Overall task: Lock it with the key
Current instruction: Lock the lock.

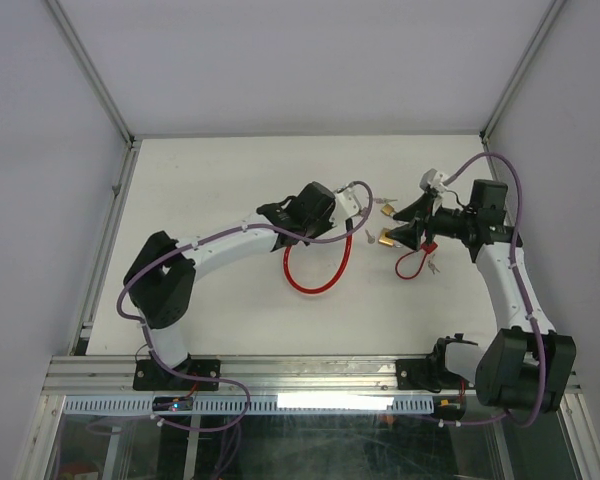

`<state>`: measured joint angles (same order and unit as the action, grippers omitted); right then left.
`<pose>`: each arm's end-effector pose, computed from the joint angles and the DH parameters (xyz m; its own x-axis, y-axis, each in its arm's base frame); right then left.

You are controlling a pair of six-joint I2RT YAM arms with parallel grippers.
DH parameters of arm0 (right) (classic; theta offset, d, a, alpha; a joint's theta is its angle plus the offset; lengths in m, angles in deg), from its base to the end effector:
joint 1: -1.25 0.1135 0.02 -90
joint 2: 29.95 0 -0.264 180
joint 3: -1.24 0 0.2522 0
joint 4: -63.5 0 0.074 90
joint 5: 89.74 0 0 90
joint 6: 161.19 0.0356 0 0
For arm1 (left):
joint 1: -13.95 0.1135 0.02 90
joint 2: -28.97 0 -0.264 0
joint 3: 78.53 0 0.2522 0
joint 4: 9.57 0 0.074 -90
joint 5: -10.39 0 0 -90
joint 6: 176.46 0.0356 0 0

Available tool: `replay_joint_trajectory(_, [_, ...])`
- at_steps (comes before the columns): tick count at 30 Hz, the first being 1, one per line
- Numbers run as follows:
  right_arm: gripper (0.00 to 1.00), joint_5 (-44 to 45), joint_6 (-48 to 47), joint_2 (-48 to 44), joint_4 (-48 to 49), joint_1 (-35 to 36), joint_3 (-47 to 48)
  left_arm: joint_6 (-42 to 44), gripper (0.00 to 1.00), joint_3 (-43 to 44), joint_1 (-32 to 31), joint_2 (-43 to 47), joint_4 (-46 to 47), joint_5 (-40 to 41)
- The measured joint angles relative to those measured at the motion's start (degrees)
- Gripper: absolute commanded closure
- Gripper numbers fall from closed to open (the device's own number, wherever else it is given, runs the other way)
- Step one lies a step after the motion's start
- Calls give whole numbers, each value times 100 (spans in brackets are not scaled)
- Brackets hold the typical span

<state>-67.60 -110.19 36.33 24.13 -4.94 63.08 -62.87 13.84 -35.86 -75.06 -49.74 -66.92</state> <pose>0.2306 0.0082 0.2752 -0.1422 -0.2231 -0.9644 -0.9180 0.3942 0.0442 0.2629 -0.2991 0.2332 -0.2018 0.8438 -0.4972 0.8057 0.4316 0.4056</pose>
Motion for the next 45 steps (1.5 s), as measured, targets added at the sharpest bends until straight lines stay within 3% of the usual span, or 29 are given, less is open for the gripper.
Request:
replay_joint_trajectory(7, [40,-96,922,74,203,-20,664,13,100,-197,0,424,944,752])
replay_joint_trajectory(17, [41,-422,3279,557,1381,55,866,269,100,-741,-15,750,2240,1451])
replay_joint_trajectory(26, [44,33,4905,1062,2044,809,1757,385,100,-793,-90,750,2553,1589])
replay_joint_trajectory(39, [53,848,5097,1213,1462,1322,2050,431,100,-824,-85,750,2605,1622])
replay_joint_trajectory(45, [67,1187,4817,1215,1025,1532,2114,433,100,-826,-87,750,2603,1698])
